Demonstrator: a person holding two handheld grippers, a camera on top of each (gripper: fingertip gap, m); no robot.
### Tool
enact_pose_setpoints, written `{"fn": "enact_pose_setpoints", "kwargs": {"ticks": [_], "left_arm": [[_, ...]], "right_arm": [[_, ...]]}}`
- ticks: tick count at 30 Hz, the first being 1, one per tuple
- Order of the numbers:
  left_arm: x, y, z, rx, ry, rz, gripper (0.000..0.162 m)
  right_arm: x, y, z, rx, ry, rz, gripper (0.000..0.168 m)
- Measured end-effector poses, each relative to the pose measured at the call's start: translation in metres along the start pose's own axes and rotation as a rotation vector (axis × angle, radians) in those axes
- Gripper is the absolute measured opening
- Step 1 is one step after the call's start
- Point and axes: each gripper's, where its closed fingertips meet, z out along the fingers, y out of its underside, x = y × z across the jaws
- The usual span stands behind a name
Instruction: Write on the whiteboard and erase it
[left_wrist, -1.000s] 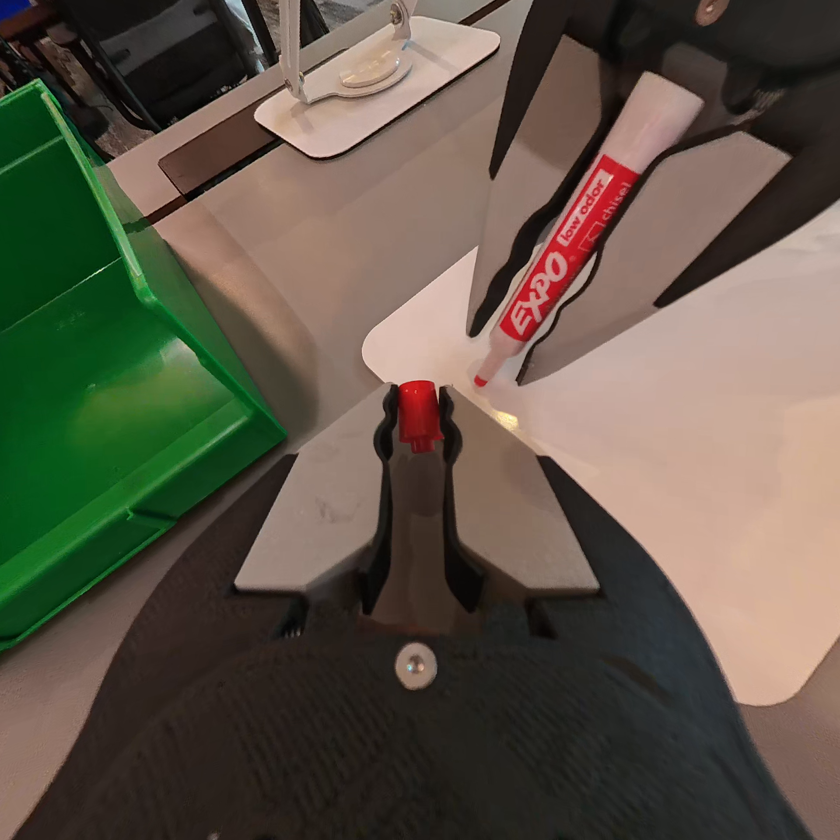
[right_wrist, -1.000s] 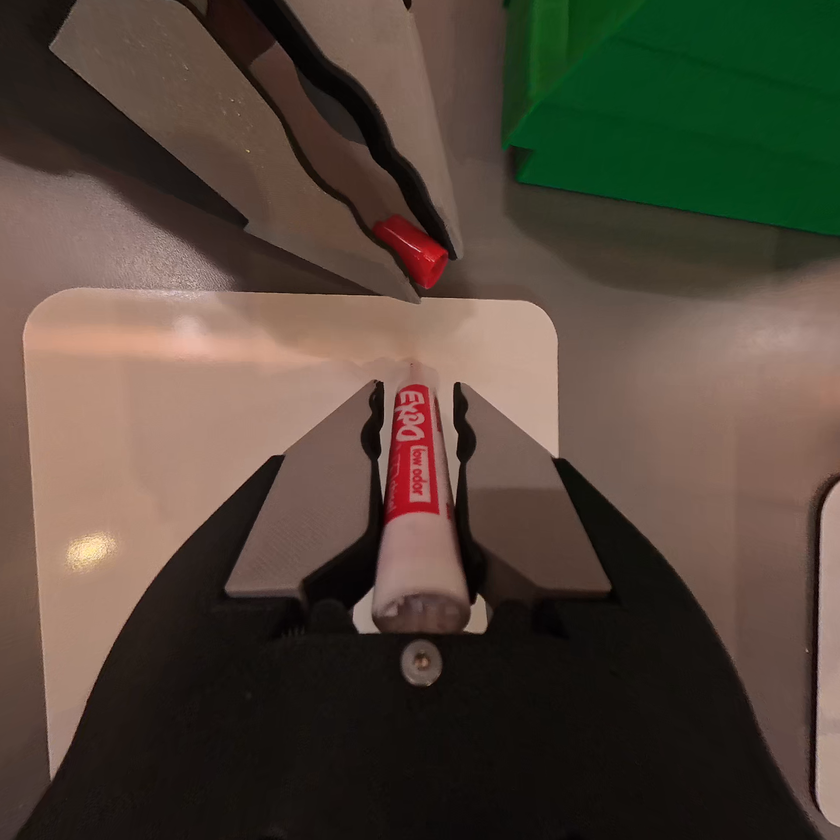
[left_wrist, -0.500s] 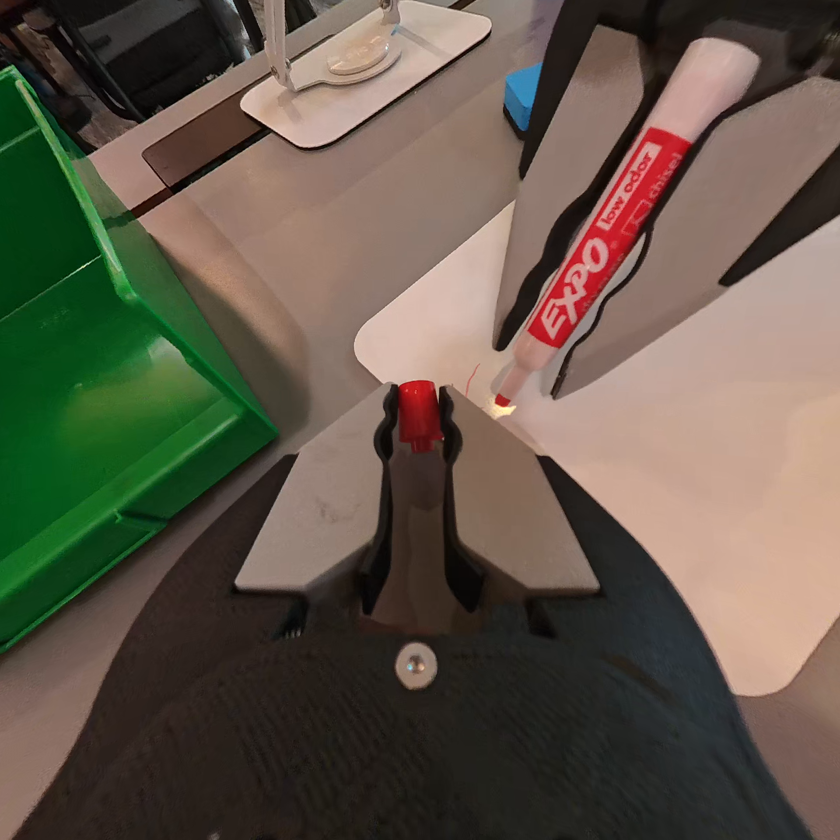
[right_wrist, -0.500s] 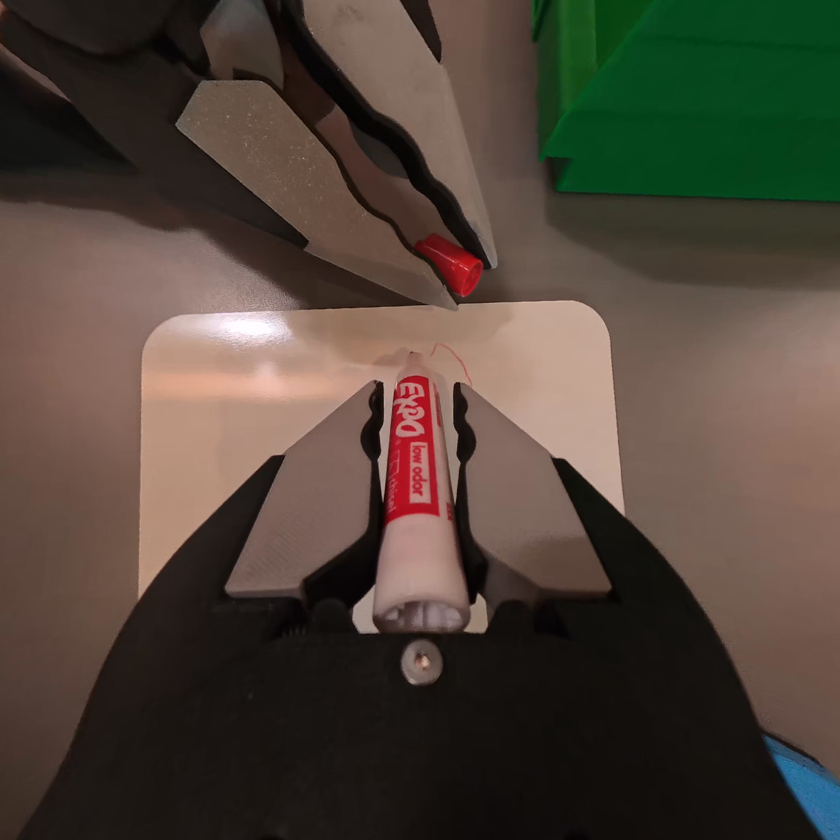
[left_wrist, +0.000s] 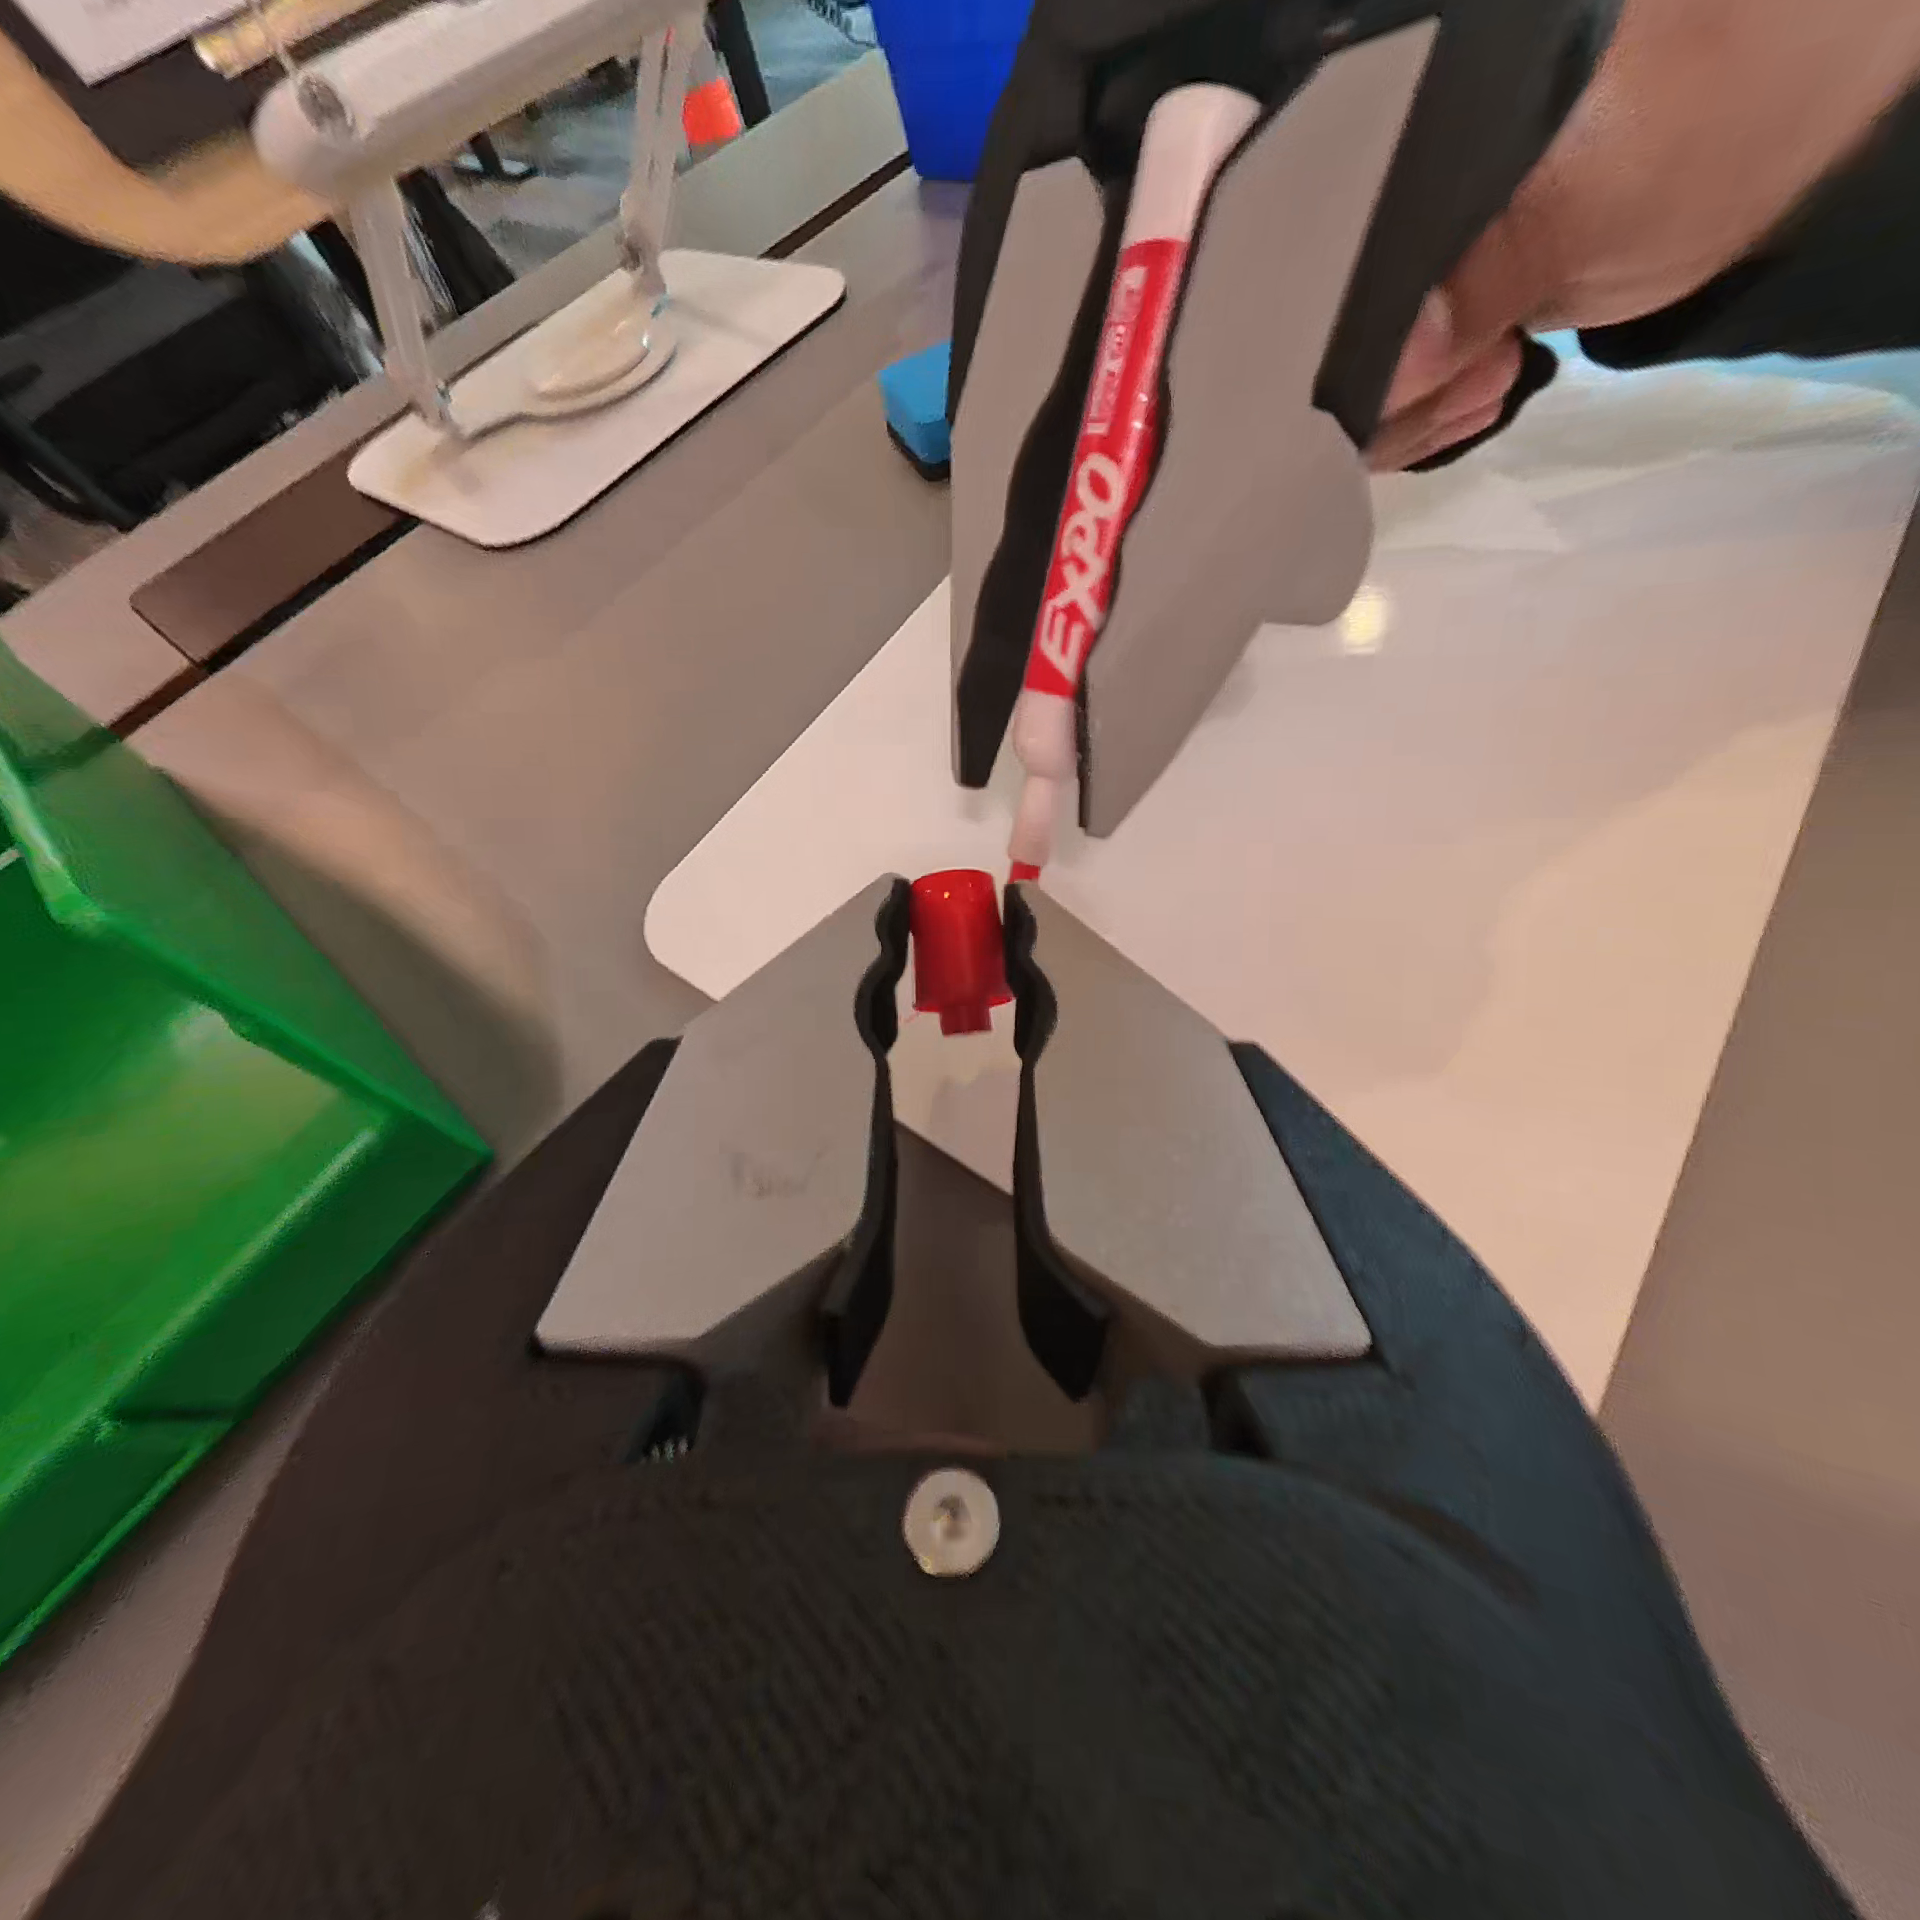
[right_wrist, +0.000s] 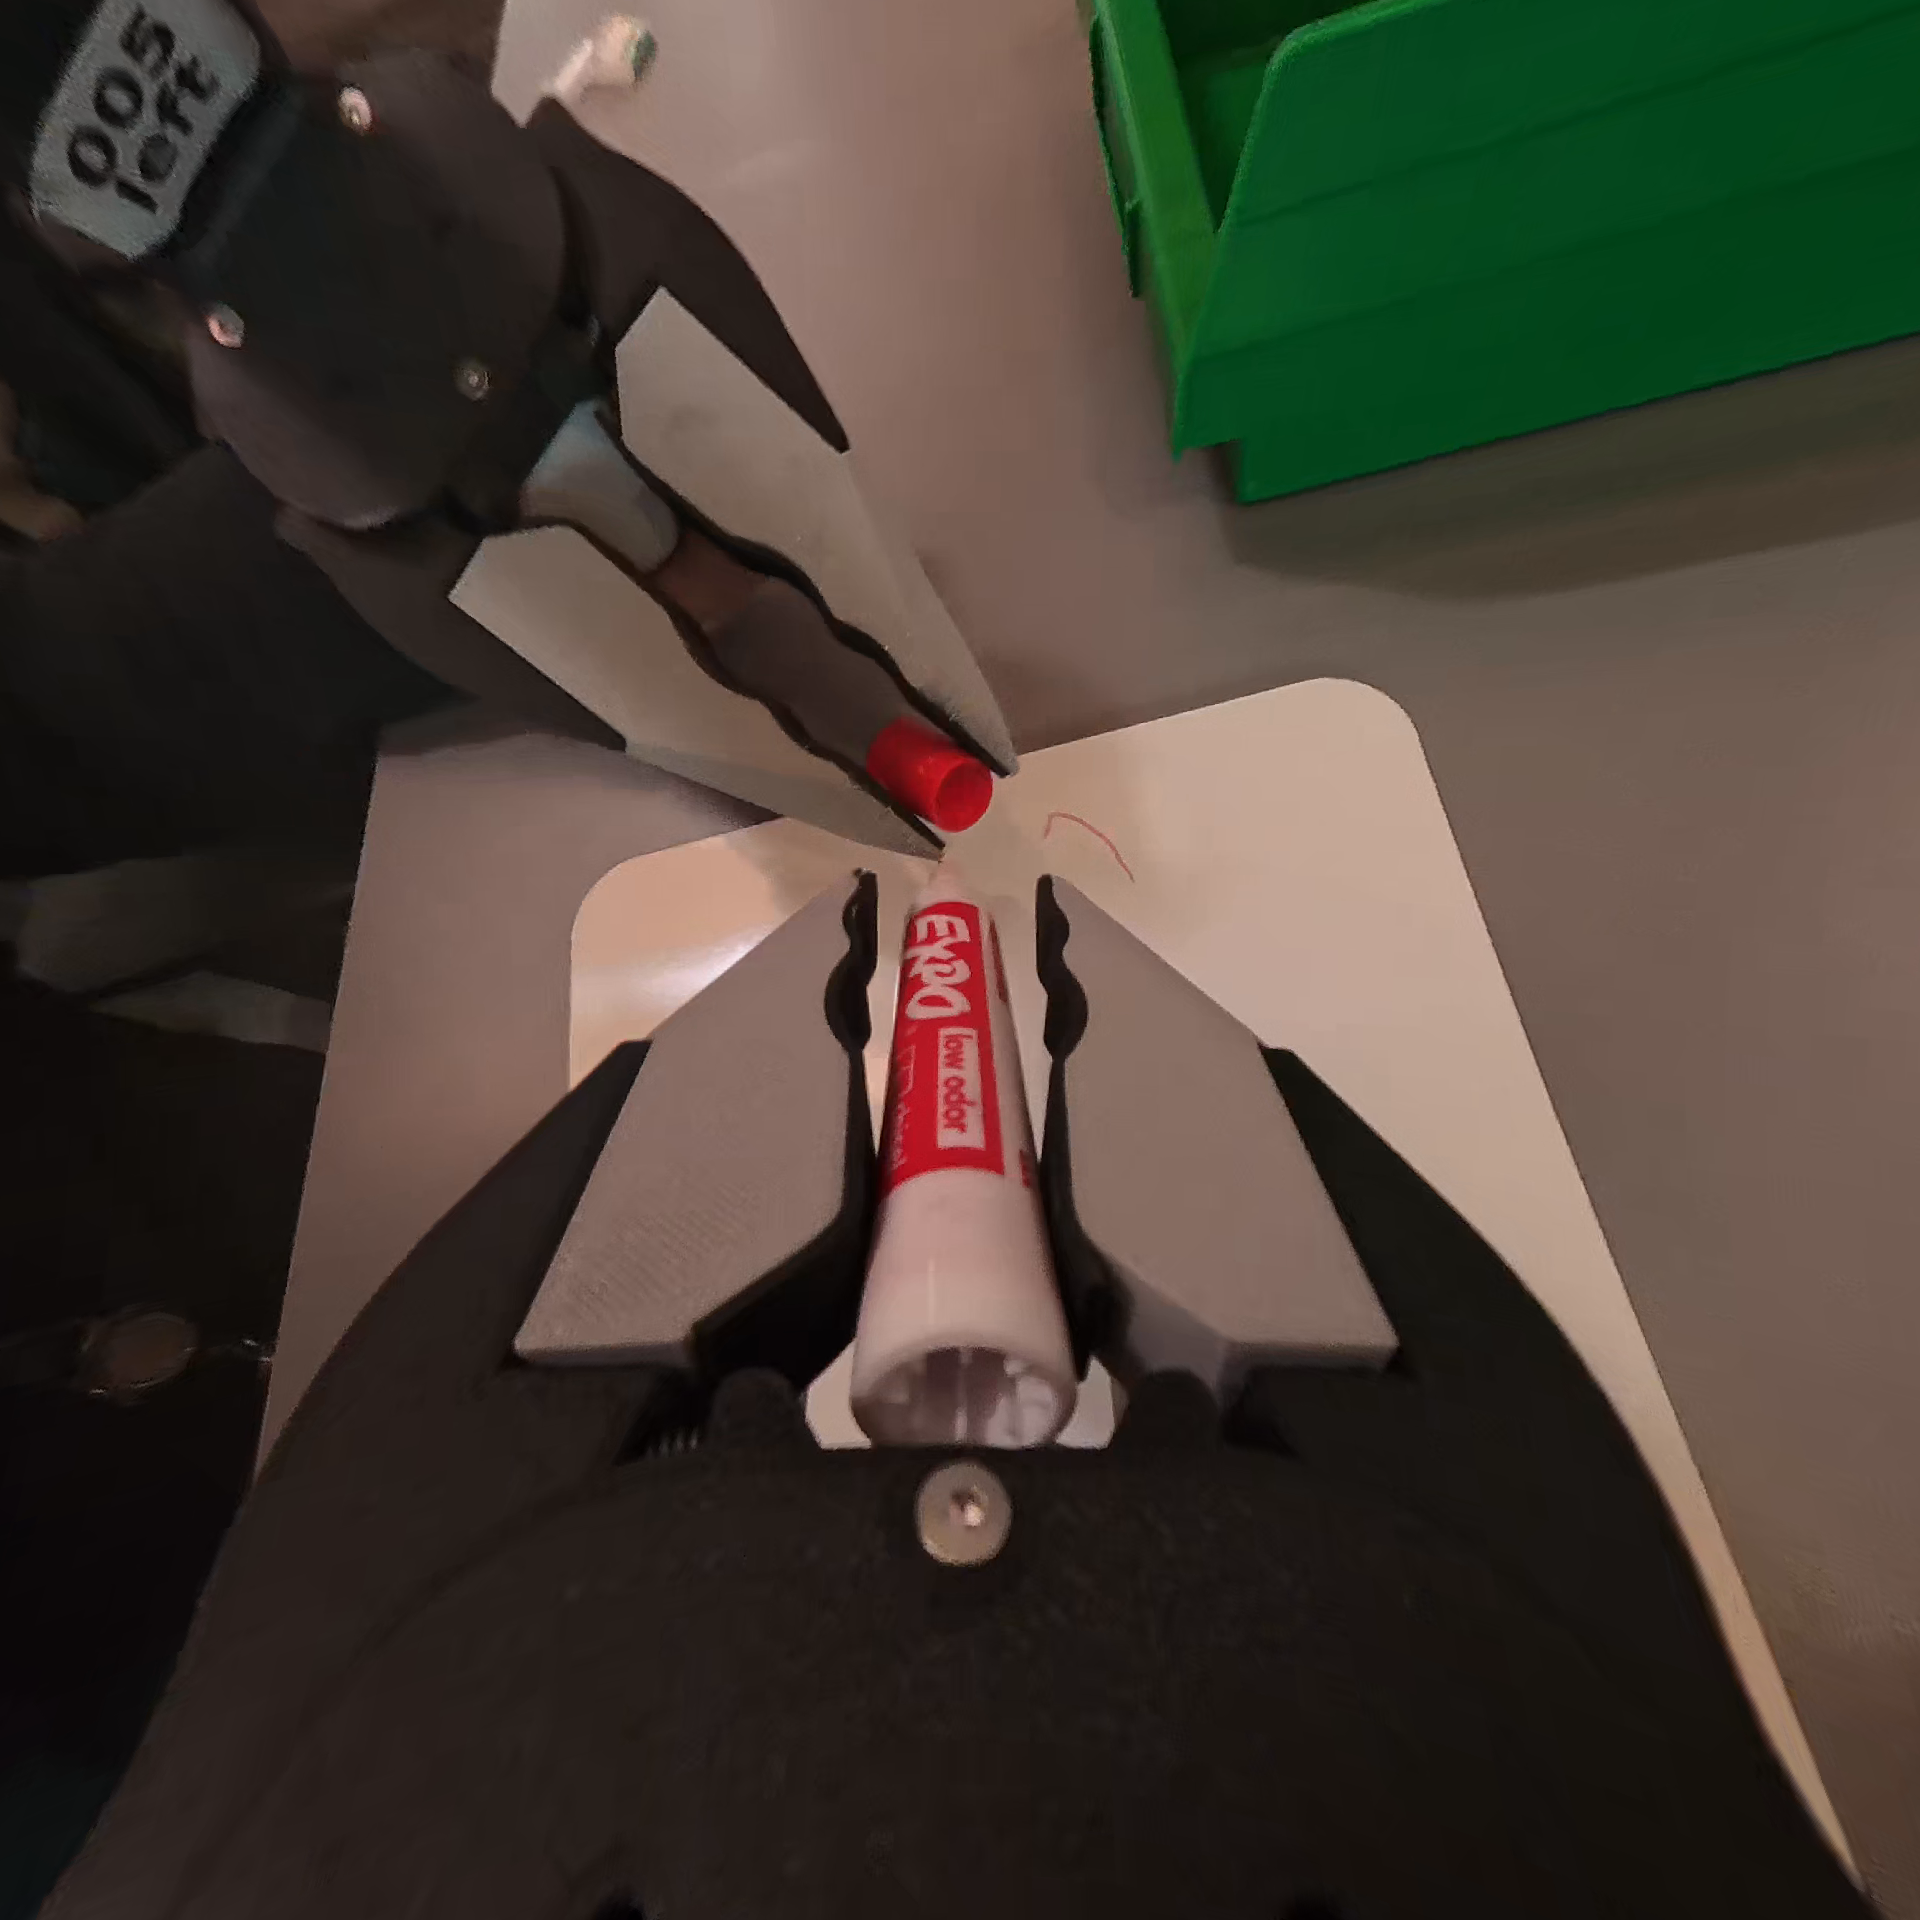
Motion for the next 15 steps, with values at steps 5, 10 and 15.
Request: {"fn": "enact_pose_setpoints", "kwargs": {"ticks": [5,10,15], "left_arm": [[0.004,0.004,0.002,-0.022,-0.005,0.073,0.016],[0.011,-0.014,-0.001,0.068,-0.016,0.157,0.016],[0.011,-0.005,0.004,0.024,-0.026,0.177,0.016]], "right_arm": [[0.005,0.007,-0.014,0.037,0.017,0.026,0.03],[0.002,0.008,-0.024,0.095,-0.015,0.07,0.029],[0.0,0.007,-0.031,0.125,-0.007,0.071,0.029]]}}
